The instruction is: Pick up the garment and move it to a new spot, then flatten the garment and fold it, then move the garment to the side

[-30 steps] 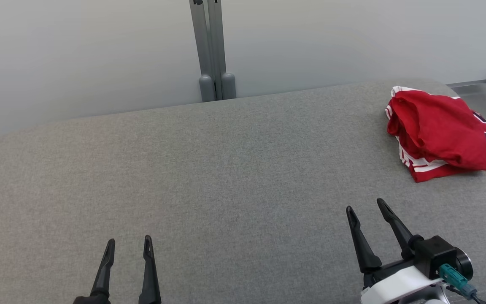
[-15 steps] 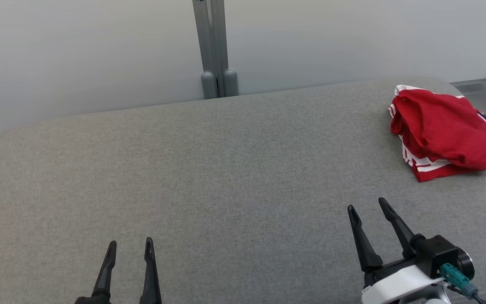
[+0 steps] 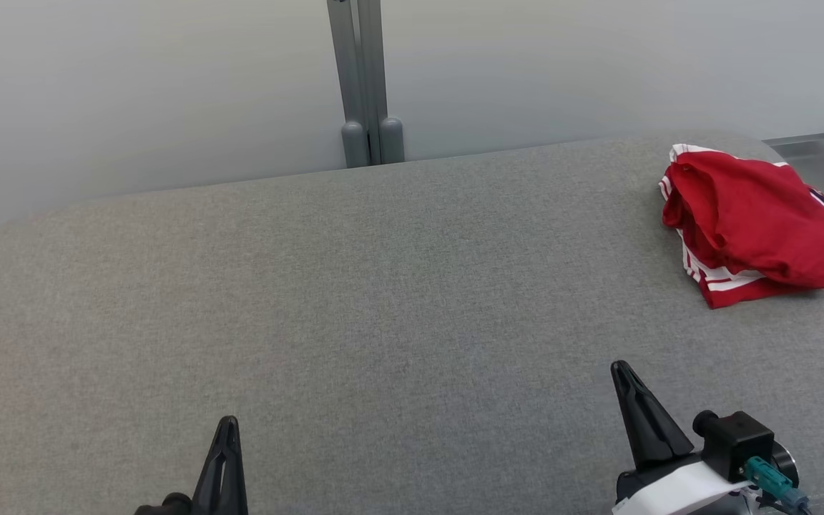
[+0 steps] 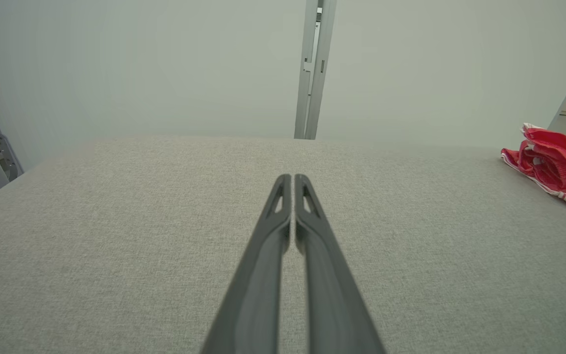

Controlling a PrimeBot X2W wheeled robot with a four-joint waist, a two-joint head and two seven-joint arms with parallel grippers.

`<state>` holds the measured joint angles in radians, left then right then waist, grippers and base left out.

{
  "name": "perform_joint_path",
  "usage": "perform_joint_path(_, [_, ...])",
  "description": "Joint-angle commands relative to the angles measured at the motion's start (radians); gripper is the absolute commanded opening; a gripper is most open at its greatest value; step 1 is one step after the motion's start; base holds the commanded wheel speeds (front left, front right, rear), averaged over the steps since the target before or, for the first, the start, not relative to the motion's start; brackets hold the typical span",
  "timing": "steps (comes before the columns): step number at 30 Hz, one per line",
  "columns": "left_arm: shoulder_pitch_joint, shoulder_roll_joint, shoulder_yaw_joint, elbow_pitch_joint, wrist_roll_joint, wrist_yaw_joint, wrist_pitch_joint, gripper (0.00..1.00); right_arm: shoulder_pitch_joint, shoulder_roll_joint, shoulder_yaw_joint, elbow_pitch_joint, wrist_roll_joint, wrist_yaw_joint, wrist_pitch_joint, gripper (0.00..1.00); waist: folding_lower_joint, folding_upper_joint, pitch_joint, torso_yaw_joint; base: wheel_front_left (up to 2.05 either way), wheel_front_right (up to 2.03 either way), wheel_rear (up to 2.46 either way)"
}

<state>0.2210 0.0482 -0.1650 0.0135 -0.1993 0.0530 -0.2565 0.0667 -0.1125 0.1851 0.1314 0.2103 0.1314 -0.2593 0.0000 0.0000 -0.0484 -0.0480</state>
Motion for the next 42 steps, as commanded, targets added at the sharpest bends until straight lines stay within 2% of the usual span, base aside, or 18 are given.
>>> perform_joint_path(1, [-0.004,0.003,0.005,-0.016,-0.050,-0.003,0.005,0.00,-0.012,-0.002,-0.007,-0.015,0.050,0.000,0.007,0.00,0.0000,0.0000,0.001,0.001,0.00,0.00,0.00])
perform_joint_path(19, [-0.089,0.026,0.042,0.052,-0.397,-0.048,0.071,0.00,-0.056,-0.006,-0.054,0.018,0.390,0.000,0.076,0.00,0.0000,0.0000,0.008,0.008,0.00,0.00,0.00])
perform_joint_path(42, [-0.166,0.039,0.089,0.107,-0.732,-0.092,0.141,0.00,-0.094,0.000,-0.109,0.045,0.718,0.000,0.151,0.00,0.0000,0.0000,0.018,0.016,0.00,0.00,0.00])
